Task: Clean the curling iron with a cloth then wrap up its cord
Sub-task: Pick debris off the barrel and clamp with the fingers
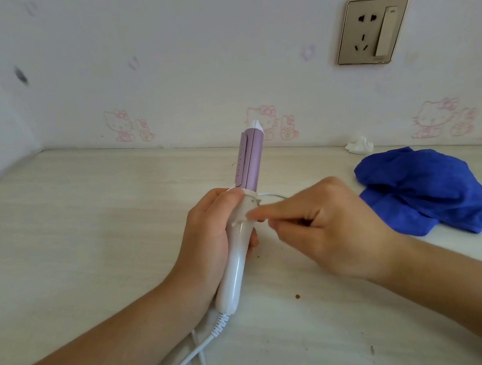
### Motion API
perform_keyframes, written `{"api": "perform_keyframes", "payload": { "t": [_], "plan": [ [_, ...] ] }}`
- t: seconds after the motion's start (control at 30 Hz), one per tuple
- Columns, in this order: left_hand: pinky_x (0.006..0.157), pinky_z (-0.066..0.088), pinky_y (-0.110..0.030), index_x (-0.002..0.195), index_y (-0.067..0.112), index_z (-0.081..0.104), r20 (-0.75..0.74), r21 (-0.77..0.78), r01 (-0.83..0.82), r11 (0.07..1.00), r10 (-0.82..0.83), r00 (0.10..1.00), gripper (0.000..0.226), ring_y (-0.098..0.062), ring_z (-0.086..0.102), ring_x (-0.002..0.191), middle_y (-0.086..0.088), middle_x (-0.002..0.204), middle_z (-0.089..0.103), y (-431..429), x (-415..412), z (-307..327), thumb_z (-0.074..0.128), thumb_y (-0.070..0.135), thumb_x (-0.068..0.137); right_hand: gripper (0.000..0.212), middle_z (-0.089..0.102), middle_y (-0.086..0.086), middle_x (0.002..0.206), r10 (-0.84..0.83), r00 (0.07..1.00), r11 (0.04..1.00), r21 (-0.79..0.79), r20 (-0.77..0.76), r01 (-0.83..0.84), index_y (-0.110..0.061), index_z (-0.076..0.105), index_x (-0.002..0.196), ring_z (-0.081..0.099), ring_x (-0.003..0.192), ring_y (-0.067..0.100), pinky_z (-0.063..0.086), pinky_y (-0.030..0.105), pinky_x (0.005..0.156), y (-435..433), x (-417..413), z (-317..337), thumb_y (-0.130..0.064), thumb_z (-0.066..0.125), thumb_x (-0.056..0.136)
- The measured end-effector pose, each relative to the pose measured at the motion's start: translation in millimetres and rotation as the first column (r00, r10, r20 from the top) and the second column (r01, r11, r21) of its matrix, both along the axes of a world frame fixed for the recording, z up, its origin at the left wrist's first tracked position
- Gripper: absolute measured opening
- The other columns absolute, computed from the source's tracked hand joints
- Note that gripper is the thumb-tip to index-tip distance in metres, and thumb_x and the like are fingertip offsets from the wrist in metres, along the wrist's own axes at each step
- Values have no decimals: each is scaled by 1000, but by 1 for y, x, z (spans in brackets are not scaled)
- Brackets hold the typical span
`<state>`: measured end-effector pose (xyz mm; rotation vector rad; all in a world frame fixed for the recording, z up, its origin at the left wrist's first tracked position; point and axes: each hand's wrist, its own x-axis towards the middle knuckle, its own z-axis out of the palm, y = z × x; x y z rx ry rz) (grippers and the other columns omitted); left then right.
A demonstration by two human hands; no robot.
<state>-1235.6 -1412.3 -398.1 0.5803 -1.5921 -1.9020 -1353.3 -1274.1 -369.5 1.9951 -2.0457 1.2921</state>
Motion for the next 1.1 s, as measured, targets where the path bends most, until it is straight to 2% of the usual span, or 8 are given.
{"api": "perform_keyframes", "payload": {
  "t": [0.2,0.37,0.5,0.63,0.77,0.87,1.0,1.1],
  "plan": [
    [47,47,-29,98,0,70,-5,50,-5,999,5,1000,43,-23,61,58,-18,80,73,-1,0,-1,56,39,87,46,47,-6,52,108,993,989,105,-50,-103,-30,79,113,41,44,9,31,6,52,6,13,-1,2,60,87],
    [47,46,-29,99,-6,66,15,45,-9,999,8,1000,49,-24,59,54,-15,66,67,-1,0,-2,55,40,88,38,52,-13,50,-10,998,999,-30,69,12,-21,83,105,41,41,0,30,2,51,0,2,-2,8,64,90],
    [46,47,-27,93,0,70,-29,83,-9,996,11,1000,37,-23,57,54,-19,83,72,-3,0,-1,53,34,92,40,48,-10,50,115,993,991,65,35,-117,-24,82,109,41,41,2,32,1,54,6,18,-6,6,63,90],
    [47,48,-28,100,-5,68,-2,79,-7,997,7,1000,48,-23,60,55,-16,80,72,-3,-1,-1,56,39,87,39,47,-13,50,49,995,998,37,89,-52,-19,83,107,38,42,1,32,1,54,3,7,-3,10,63,90],
    [48,46,-28,98,-1,67,-36,103,1,995,2,999,40,-24,57,56,-18,85,72,-4,-1,-1,56,36,89,42,49,-14,49,196,978,966,156,71,-205,-25,80,115,46,41,6,40,14,48,8,22,-4,4,62,91],
    [47,47,-27,96,-2,68,-33,80,1,997,2,999,39,-23,57,54,-17,84,72,-3,-1,-1,55,35,90,41,43,-17,47,125,987,980,143,98,-138,-23,80,114,43,39,4,33,4,52,5,15,-5,6,62,92],
    [47,45,-28,99,-1,67,-30,109,16,994,-12,999,41,-22,57,55,-16,86,72,-2,1,0,56,37,89,42,46,-23,47,232,967,946,208,106,-250,-23,80,115,46,40,3,33,4,51,10,23,-4,6,61,92],
    [46,46,-28,97,1,65,-40,106,16,994,-12,999,38,-22,58,54,-16,86,73,-3,2,1,62,37,86,42,45,-18,46,164,981,970,164,104,-179,-23,80,114,46,39,4,34,3,52,8,20,-5,8,62,92]
  ]
}}
